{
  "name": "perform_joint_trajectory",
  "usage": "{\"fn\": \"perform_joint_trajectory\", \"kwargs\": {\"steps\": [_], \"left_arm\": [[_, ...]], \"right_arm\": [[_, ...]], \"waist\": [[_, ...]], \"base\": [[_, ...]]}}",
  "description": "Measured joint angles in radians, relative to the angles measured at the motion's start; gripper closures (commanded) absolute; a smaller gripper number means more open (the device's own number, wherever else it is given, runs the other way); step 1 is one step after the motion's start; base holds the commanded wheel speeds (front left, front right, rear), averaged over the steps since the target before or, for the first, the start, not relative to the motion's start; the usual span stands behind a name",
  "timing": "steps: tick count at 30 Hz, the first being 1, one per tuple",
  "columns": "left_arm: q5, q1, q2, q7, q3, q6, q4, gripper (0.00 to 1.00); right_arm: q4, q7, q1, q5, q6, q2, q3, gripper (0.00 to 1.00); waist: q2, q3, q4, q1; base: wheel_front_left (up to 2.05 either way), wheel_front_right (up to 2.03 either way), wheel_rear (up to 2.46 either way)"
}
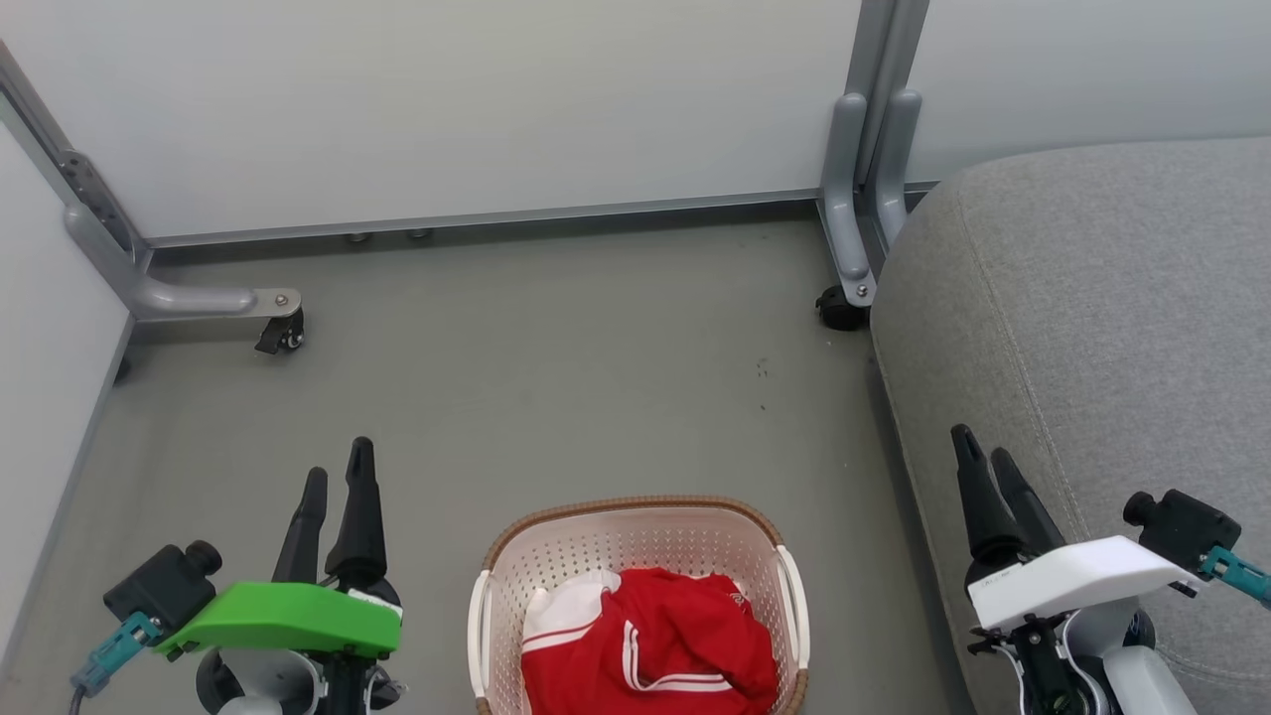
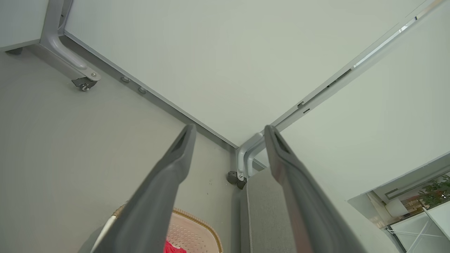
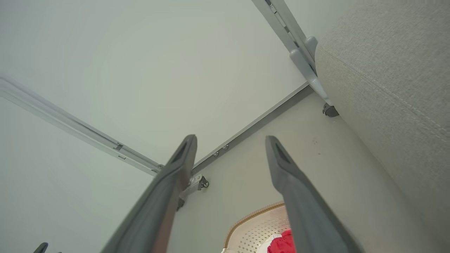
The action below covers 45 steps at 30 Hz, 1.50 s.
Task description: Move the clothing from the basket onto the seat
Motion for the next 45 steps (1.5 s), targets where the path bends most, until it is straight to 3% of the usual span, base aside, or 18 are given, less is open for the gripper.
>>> {"fn": "perform_joint_trajectory", "kwargs": {"steps": [20, 45], "left_arm": [[0.223, 0.022, 0.001, -0.061, -0.041, 0.01, -0.03, 0.0], [0.424, 0.03, 0.002, -0.123, -0.072, 0.019, -0.021, 0.0]], "right_arm": [[-0.015, -0.058, 0.011, -0.223, 0.0, -0.018, 0.066, 0.0], [-0.024, -0.123, 0.022, -0.447, 0.0, -0.042, 0.103, 0.0]], "waist": [[0.0, -0.01, 0.002, 0.0], [0.0, -0.005, 0.007, 0.0]], "base": [[0.0, 0.0, 0.0], [0.0, 0.0, 0.0]]}}
